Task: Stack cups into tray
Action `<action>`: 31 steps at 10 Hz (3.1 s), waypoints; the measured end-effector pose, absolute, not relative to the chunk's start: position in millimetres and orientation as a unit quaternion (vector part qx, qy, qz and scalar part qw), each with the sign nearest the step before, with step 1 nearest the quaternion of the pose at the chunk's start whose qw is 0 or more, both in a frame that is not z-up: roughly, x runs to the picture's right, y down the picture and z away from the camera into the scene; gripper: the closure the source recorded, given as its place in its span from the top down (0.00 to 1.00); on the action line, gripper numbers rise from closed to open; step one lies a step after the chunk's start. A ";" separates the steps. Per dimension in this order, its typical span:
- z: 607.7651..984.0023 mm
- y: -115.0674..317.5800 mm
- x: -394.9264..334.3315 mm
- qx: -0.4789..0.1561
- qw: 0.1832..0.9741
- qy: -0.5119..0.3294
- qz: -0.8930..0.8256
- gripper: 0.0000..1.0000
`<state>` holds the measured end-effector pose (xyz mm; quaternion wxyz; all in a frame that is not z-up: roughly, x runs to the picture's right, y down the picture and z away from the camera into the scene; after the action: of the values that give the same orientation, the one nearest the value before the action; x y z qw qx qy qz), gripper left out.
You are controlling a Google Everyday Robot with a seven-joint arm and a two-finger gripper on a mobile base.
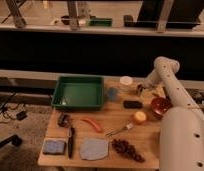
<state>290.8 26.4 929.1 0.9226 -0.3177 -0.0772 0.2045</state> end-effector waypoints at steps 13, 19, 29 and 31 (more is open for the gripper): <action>946.2 34.7 283.7 -0.350 0.916 -0.071 0.183 0.17; 937.8 29.8 292.6 -0.332 0.920 -0.077 0.194 0.13; 839.1 -14.6 304.6 -0.235 0.939 -0.156 0.199 0.13; 815.4 -24.0 290.9 -0.217 0.943 -0.179 0.179 0.13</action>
<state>290.9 -24.0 815.4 0.9430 -0.2167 -0.1785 0.1788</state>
